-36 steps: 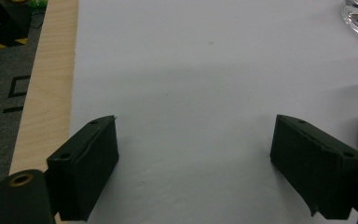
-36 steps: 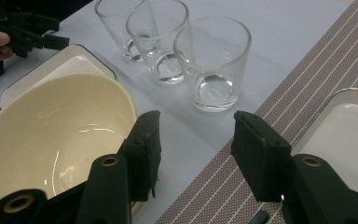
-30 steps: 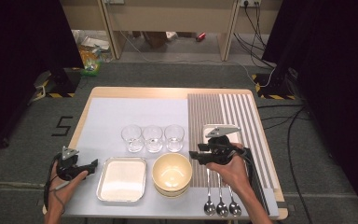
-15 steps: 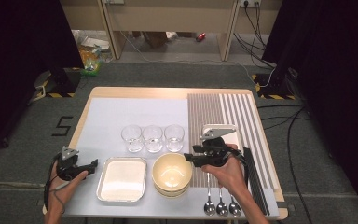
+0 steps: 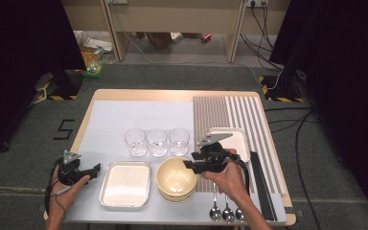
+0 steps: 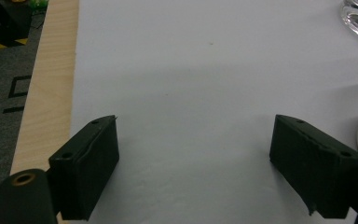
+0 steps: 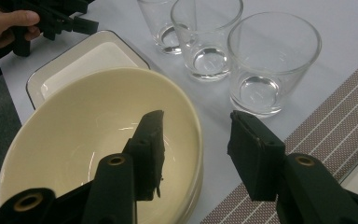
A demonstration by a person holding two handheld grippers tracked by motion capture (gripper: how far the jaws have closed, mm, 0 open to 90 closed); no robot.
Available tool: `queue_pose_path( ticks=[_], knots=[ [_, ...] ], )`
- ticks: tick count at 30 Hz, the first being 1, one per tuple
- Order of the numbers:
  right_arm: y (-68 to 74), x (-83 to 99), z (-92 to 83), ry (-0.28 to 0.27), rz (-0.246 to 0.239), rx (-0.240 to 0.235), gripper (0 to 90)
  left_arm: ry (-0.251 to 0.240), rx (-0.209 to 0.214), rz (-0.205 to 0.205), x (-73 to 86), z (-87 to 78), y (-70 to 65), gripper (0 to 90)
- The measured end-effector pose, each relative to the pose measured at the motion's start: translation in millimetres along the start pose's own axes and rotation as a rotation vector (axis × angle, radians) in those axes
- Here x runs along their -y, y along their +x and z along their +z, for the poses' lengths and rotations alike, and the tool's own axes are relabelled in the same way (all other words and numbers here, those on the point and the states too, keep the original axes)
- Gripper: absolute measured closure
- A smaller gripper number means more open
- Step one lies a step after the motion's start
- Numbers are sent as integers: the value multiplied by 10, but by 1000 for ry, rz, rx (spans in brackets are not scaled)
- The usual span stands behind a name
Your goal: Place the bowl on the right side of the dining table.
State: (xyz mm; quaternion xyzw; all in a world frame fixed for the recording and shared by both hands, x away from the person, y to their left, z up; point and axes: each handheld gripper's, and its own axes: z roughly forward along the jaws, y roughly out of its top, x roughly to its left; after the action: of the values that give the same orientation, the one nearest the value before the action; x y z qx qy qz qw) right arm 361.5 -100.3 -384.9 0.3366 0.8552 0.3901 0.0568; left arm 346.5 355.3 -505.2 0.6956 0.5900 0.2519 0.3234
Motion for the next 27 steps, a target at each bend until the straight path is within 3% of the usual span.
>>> queue_pose_path(
  ticks=[3, 4, 6, 11, 16, 17, 18, 19, 22, 23, 24, 25, 26, 27],
  knots=[
    [-3, -6, 33, 3, -8, -8, 600, 14, 15, -5, -3, -35, -8, 158],
    [-3, -7, 41, 3, -12, -9, 609, -6, 42, -22, -10, -97, -37, 158],
    [-2, -8, 46, 7, -13, -13, 622, -14, 54, -25, -19, -140, -67, 158],
    [-10, -5, 90, 18, -28, -21, 667, -29, 89, -5, -82, -280, -213, 158],
    [0, -5, 119, 37, -49, -26, 723, -55, 144, 36, -187, -452, -494, 156],
    [0, -5, 119, 37, -49, -26, 723, -55, 144, 36, -187, -452, -494, 156],
    [2, -6, 128, 37, -63, -28, 750, -71, 158, 46, -226, -518, -606, 156],
    [2, -6, 128, 37, -63, -28, 750, -71, 158, 46, -226, -518, -606, 152],
    [3, -6, 131, 41, -80, -20, 792, -84, 210, 92, -293, -653, -885, 151],
    [3, -6, 131, 41, -80, -20, 792, -84, 210, 92, -293, -653, -885, 151],
    [-2, -4, 130, 42, -90, -10, 825, -98, 242, 111, -321, -708, -1032, 151],
    [-2, -4, 130, 42, -90, -10, 825, -98, 242, 111, -321, -708, -1032, 151],
    [-12, -3, 131, 42, -100, -6, 854, -104, 272, 133, -354, -758, -1170, 151],
    [-17, -4, 131, 42, -103, -7, 855, -104, 272, 133, -354, -758, -1170, 151]
  ],
)
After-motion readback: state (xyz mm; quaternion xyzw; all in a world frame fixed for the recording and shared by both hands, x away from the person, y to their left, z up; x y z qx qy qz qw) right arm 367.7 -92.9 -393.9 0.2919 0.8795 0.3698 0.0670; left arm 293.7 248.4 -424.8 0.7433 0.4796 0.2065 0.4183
